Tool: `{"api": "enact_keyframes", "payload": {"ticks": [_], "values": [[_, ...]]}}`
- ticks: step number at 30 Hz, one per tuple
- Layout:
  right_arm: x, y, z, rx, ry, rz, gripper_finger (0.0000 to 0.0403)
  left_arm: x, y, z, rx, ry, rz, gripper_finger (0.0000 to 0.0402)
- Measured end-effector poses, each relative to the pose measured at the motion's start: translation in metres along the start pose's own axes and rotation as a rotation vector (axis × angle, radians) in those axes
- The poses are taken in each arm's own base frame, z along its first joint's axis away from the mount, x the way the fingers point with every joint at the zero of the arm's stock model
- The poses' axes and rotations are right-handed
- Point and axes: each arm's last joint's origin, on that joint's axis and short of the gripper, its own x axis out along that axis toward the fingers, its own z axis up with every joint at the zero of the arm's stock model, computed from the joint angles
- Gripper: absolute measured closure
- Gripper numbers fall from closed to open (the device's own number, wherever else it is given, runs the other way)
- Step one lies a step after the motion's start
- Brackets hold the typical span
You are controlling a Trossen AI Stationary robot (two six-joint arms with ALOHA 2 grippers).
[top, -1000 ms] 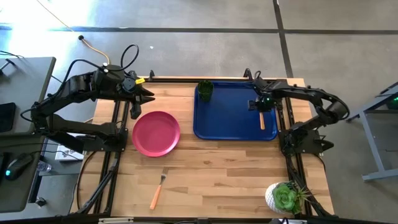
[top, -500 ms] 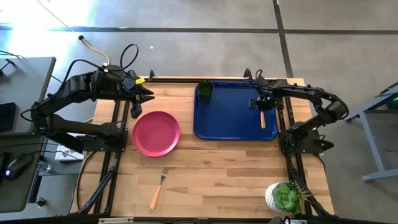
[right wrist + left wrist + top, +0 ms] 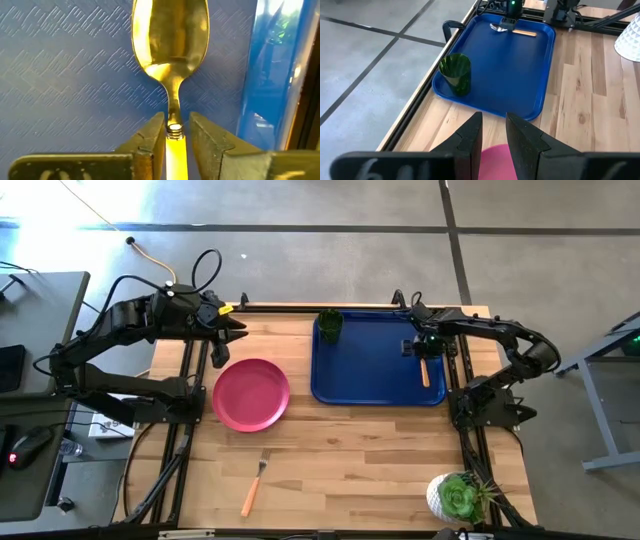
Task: Pick and place plate/cup/fork/spoon on tray
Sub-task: Put the orange spoon on the blue tray, then put the pink plate on the blue tray
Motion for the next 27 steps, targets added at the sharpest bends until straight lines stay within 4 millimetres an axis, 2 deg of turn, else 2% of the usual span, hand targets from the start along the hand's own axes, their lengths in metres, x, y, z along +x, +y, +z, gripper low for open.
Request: {"api": "enact_keyframes", "payload": {"ticks": [9,24,27], "values": [[-0.0002,0.0001,0.0000,0.000,0.000,0.003,0.0290,0.0000,0.0000,0.0000,0.000,0.000,0.000,0.0327],[-0.0007,0.0003,0.0000,0.000,0.002,0.010,0.0289,0.0000,0.0001,0.0000,0.001,0.001,0.006,0.0327],[-0.0058,-0.0002,-0.0005,0.001,-0.019,0.026,0.0289,0.0000,0.0011,-0.0001,0.017,0.002,0.039,0.0327]]}}
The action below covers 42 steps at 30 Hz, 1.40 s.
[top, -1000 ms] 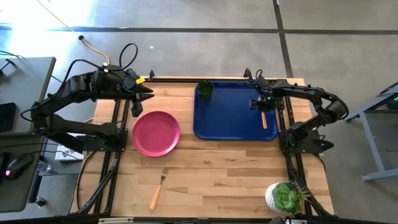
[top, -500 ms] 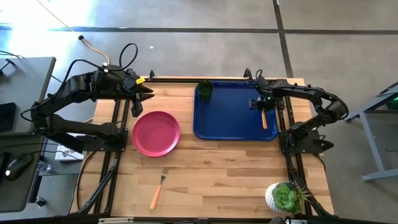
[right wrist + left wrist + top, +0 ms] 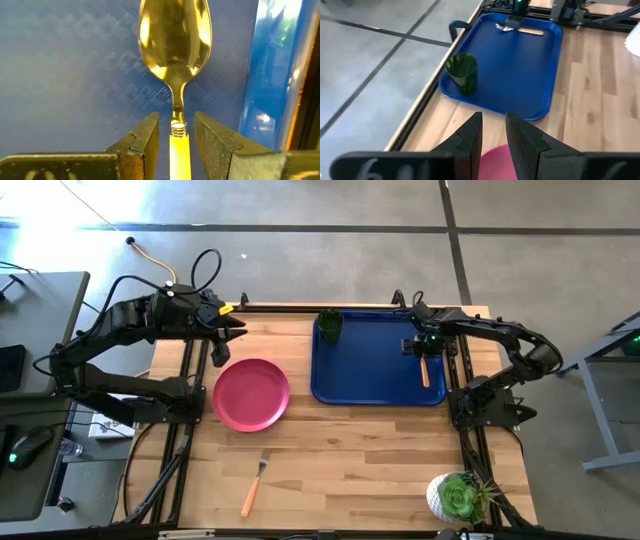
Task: Pick and place plate/cup/fork/spoon on tray
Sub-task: Put the pink plate on the blue tray
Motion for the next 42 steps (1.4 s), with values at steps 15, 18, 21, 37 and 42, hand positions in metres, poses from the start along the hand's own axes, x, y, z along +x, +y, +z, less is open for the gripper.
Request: {"api": "enact_keyframes", "payload": {"ticks": [15,18,21,37,42], "values": [[-0.048,-0.008,-0.010,0.002,-0.172,0.178,0.0289,0.007,0.002,0.001,0.005,0.033,0.070,0.0273],[-0.058,-0.010,-0.014,0.015,-0.194,0.240,0.0289,0.011,0.003,0.002,0.007,0.048,0.132,0.0244],[-0.069,-0.011,-0.017,0.007,-0.231,0.317,0.0289,0.016,0.004,0.003,0.010,0.066,0.193,0.0223],[-0.128,-0.012,-0.024,-0.096,-0.560,0.750,0.0289,0.069,0.024,-0.007,-0.159,0.367,0.235,0.0213],[-0.129,-0.011,-0.024,-0.150,-0.575,0.766,0.0289,0.093,0.032,-0.011,-0.164,0.474,0.187,0.0213]]}}
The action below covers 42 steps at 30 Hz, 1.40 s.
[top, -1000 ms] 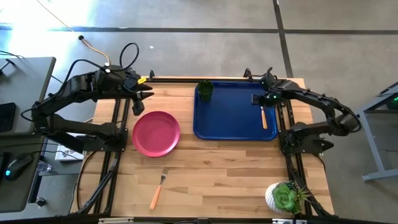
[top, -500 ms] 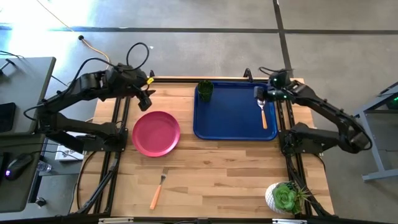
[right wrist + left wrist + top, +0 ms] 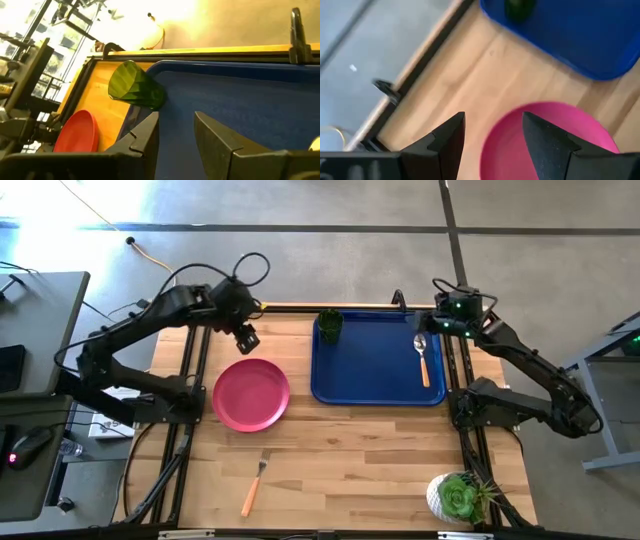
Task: Pick and place plate/cup/fork/spoon on tray
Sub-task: Put the pink plate on the blue tray
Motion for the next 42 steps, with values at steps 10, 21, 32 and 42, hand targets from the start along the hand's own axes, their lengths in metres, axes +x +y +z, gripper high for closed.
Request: {"api": "enact_keyframes", "payload": {"ticks": [10,21,32,42], "values": [[0.000,0.002,0.002,-0.047,-0.015,0.030,0.0289,0.052,0.005,-0.005,-0.011,0.256,-0.025,0.0213],[0.000,0.002,0.002,-0.050,-0.020,0.032,0.0289,0.106,0.002,-0.041,0.006,0.387,-0.078,0.0213],[0.000,0.002,0.003,-0.002,-0.019,0.032,0.0289,0.131,0.003,-0.057,0.110,0.415,-0.099,0.0213],[0.000,0.002,0.003,0.035,-0.019,0.032,0.0289,0.167,0.008,-0.060,0.167,0.539,-0.098,0.0213]]}}
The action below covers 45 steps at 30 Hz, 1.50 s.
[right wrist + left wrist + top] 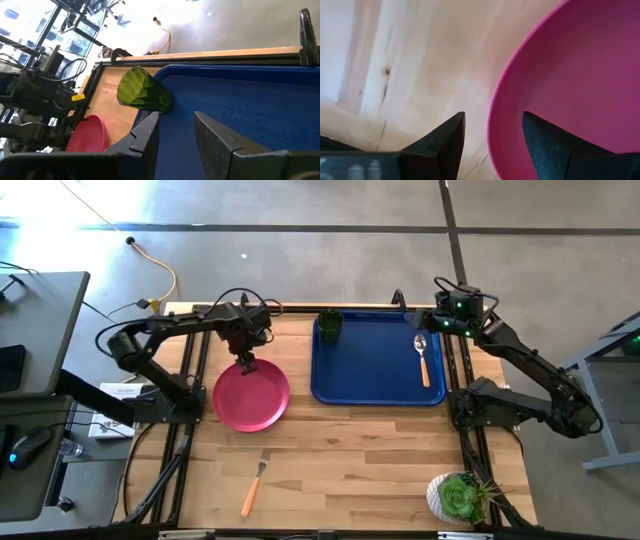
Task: Pick and place plate/cup/fork/spoon on tray
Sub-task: Put the pink plate on the blue tray
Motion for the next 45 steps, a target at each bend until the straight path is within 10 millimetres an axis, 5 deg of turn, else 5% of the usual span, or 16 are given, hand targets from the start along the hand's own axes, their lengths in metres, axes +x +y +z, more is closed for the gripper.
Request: {"api": "enact_keyframes", "payload": {"ticks": [17,32,45], "values": [[0.000,0.000,0.000,-0.003,-0.002,-0.003,0.0289,0.030,0.003,0.012,0.032,0.101,-0.010,0.0217],[0.000,0.000,0.001,-0.020,-0.019,-0.017,0.0289,0.034,0.003,0.014,-0.007,0.106,-0.029,0.0384],[0.000,0.000,0.001,-0.044,-0.016,-0.013,0.0289,0.006,-0.001,0.005,-0.143,-0.015,-0.134,0.0398]]}}
